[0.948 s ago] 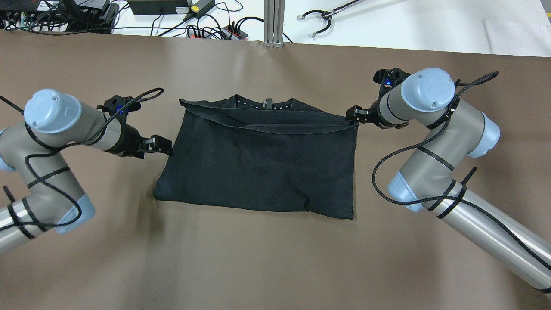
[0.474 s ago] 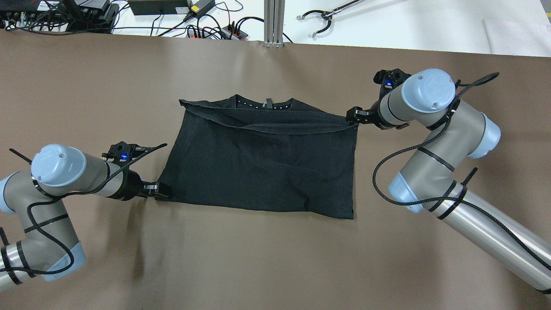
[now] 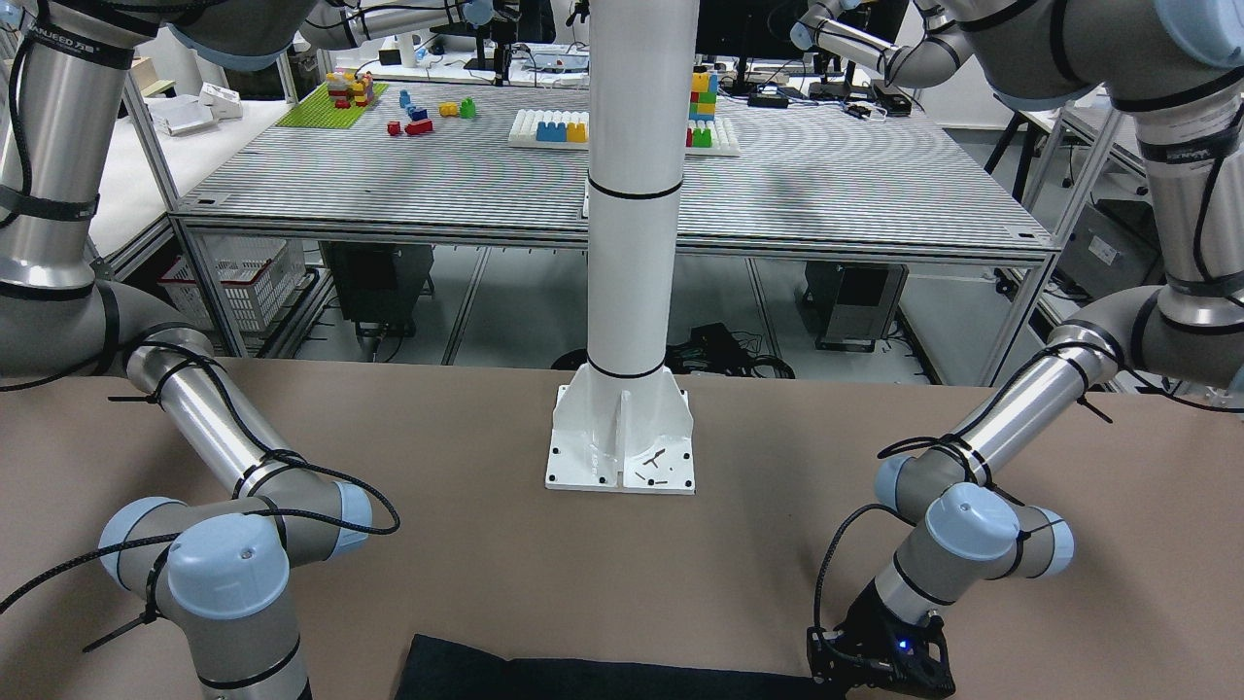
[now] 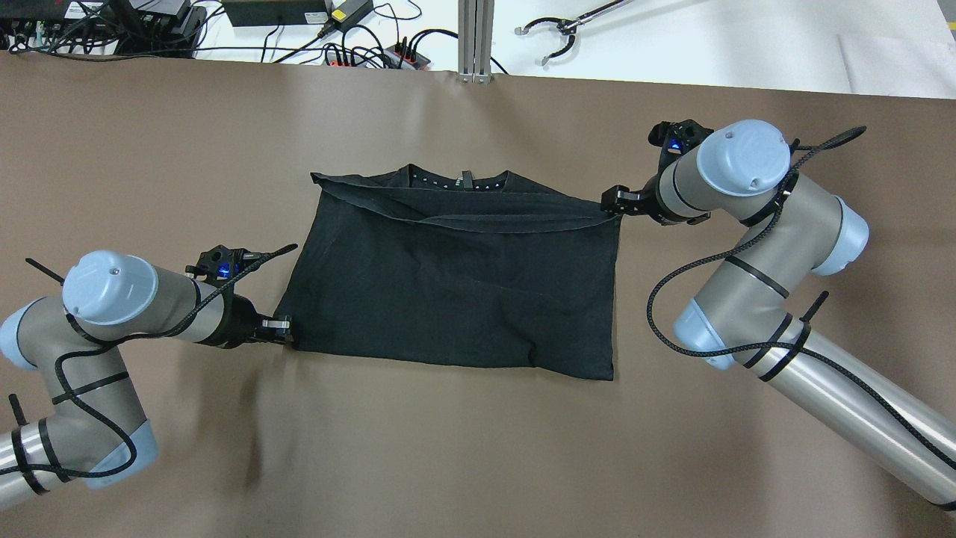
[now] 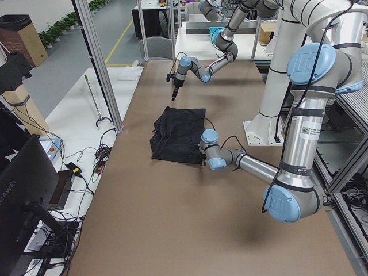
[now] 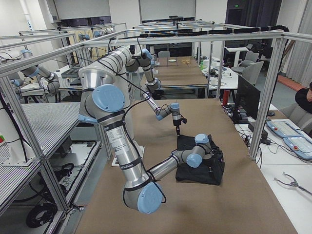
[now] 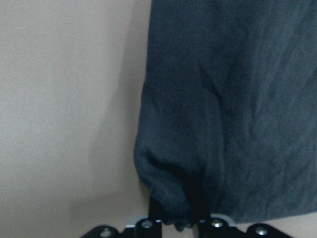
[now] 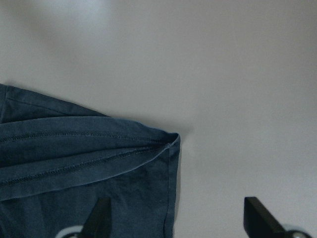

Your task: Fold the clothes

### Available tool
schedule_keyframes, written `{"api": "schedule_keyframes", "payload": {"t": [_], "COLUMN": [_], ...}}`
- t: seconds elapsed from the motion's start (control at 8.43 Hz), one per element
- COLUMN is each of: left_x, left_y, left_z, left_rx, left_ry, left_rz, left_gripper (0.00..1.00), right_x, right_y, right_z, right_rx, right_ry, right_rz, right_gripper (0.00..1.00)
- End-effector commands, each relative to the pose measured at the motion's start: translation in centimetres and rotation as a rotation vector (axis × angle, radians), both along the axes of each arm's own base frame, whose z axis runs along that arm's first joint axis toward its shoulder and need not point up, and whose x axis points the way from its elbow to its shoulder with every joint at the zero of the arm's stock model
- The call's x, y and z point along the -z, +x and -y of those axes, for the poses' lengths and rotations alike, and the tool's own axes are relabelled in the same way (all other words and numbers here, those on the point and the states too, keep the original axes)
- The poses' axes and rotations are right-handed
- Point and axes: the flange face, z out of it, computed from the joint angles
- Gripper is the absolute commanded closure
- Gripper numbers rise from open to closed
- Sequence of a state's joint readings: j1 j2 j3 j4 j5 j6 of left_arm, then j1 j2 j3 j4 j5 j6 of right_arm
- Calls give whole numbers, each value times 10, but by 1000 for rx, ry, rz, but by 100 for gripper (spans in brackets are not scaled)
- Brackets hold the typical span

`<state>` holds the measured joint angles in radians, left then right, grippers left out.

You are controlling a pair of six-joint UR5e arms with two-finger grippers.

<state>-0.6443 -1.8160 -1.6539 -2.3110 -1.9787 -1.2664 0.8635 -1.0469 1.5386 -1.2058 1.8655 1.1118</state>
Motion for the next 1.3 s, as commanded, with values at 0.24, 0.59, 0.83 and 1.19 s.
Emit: {"api": "schedule_keyframes", "payload": {"t": [0.24,0.59,0.83,1.19], "left_x": [-3,20,69,127], "left_y": [-43,-51,-22,21], "left_z": [51,212,306,365], "left_rx": [93,210,285,355], "left_ry": [20,55,41,39], "left_rz": [22,95,157,256], "left_gripper": [100,100,100,100], "right_x": [0,0,3,8], "right_y": [-3,-5,-12,-21], "right_z": [-3,-4,-8,-17], "right_rx": [3,0,9,23], "right_ry": [-2,-8,-7,4], "right_rz": [3,6,12,16], "right_gripper": [6,6,6,6]}}
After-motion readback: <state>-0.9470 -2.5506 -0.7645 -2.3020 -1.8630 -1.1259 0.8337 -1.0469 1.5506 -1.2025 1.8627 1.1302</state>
